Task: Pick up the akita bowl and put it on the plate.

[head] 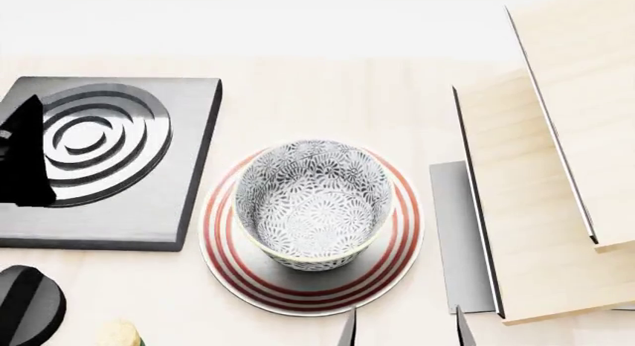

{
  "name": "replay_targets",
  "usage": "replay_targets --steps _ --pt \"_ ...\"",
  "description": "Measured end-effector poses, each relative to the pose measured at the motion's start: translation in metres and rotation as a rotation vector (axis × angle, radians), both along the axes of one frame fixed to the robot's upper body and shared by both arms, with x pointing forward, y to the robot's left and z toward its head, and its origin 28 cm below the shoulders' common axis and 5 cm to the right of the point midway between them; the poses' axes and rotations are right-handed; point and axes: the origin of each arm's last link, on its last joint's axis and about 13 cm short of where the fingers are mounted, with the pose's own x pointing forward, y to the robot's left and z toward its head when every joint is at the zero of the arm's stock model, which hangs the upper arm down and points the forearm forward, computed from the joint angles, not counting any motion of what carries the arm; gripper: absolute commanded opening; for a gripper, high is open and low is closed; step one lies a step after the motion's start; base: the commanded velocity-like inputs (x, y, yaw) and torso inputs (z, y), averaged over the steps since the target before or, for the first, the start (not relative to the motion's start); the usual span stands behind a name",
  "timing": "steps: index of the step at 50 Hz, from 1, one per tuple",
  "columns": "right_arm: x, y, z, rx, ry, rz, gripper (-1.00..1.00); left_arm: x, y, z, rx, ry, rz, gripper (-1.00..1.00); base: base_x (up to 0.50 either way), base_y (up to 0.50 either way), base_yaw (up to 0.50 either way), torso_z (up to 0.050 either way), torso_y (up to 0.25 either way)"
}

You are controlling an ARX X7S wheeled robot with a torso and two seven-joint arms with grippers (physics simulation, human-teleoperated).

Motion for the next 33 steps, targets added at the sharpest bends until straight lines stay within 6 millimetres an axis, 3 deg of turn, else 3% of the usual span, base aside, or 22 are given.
replay_targets --steps 17,33 --pt "-0.029 -0.007 0.031 0.015 -0.145 -0.005 1.0 -0.057 0.007 -0.003 0.008 -0.172 0.05 1.0 0.0 0.0 0.0 0.0 0.0" --pt "-0.052 -0.011 0.049 0.032 -0.245 0.0 1.0 -0.111 0.0 -0.013 0.057 -0.339 0.055 1.0 0.0 0.0 0.0 0.0 0.0"
